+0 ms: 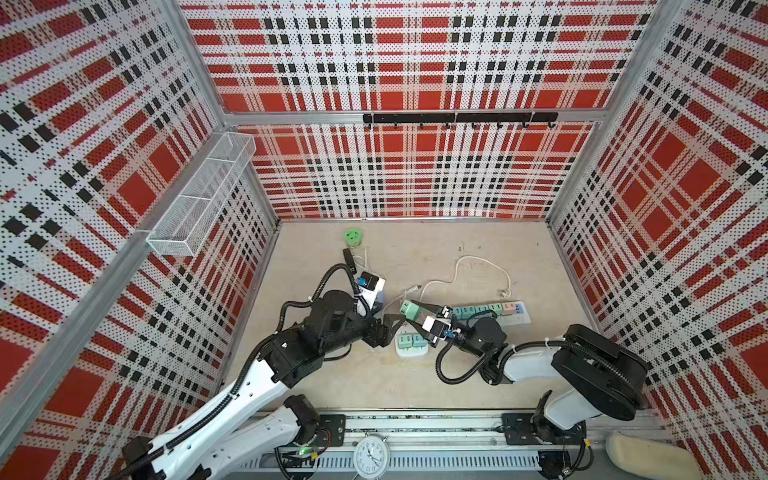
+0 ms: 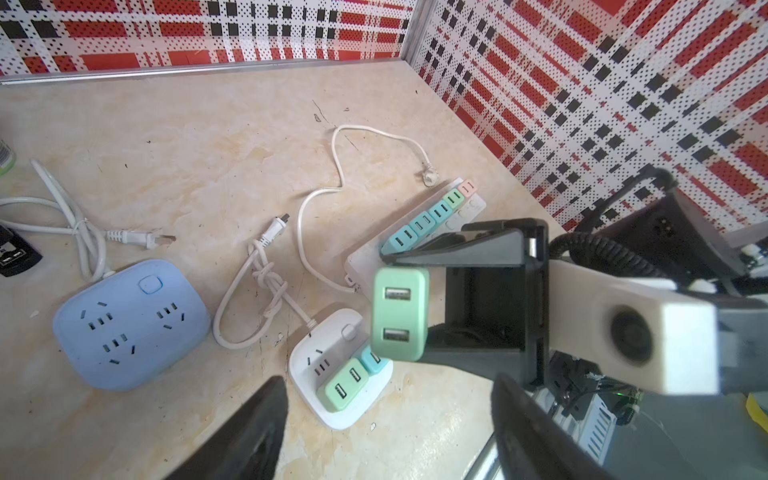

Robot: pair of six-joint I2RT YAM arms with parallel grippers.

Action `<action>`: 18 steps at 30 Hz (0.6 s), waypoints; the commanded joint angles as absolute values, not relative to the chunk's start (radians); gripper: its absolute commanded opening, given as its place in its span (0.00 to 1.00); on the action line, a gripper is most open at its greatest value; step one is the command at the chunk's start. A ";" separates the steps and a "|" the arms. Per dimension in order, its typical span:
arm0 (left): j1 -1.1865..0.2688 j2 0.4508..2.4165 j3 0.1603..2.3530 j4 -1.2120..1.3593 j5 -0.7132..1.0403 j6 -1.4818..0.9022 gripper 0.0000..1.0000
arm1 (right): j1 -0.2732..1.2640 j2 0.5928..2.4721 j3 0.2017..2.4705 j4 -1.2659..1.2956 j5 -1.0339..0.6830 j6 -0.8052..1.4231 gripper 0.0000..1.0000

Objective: Insert the plug
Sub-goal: 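Close the left gripper on the mint-green charger held by the right gripper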

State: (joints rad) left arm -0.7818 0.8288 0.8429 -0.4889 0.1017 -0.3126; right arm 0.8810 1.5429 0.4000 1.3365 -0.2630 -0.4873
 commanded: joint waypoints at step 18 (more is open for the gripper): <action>-0.831 0.892 0.901 -0.501 0.134 -0.305 0.44 | 0.944 1.478 0.432 1.419 -0.333 -0.582 0.09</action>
